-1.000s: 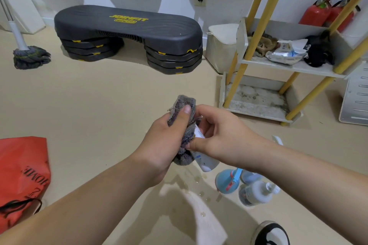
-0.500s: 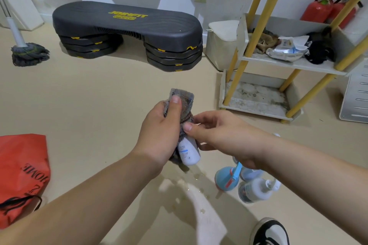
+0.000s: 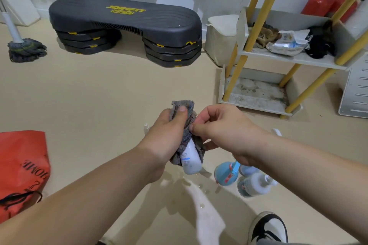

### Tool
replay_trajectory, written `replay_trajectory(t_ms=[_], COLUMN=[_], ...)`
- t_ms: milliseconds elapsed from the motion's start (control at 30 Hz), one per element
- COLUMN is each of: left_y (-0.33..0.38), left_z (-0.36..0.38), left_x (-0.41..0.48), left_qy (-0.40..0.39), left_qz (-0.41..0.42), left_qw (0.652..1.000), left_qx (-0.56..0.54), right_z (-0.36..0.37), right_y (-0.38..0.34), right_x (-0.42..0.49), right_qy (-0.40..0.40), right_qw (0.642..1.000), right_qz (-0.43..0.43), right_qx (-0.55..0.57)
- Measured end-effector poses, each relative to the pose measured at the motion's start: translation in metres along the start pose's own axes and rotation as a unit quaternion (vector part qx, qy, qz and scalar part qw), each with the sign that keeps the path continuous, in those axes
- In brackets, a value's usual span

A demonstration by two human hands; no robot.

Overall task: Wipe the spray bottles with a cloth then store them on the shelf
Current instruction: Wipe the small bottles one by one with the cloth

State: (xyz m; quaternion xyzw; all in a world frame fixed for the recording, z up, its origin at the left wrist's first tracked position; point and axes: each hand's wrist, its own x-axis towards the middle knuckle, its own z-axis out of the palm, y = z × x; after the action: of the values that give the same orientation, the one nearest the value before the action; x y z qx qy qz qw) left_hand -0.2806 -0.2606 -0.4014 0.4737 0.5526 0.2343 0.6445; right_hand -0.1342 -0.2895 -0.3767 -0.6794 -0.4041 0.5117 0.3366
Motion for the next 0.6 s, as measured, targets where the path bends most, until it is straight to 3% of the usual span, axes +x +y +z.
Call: replay_trajectory(t_ms=[133,267,467,600], left_y=[-0.001,0.005,0.012,0.011], left_z=[0.000,-0.004,-0.006,-0.004], left_x=[0.000,0.003,0.000,-0.006], left_qy=[-0.013,0.060,0.097,0.070], left_qz=[0.007,0.029,0.037,0.021], left_qw=[0.998,0.996,0.994,0.996], left_qx=[0.053,0.068,0.029,-0.059], right_z=[-0.002,-0.003,-0.008,-0.011], right_y=[0.000,-0.007,-0.009,-0.006], right_x=[0.002,0.000,-0.001,0.000], right_qy=[0.033,-0.003,-0.073,-0.087], right_qw=[0.999,0.999,0.997,0.996], right_qz=[-0.033,-0.041,0.024,0.026], right_qx=[-0.018,0.008,-0.010,-0.001])
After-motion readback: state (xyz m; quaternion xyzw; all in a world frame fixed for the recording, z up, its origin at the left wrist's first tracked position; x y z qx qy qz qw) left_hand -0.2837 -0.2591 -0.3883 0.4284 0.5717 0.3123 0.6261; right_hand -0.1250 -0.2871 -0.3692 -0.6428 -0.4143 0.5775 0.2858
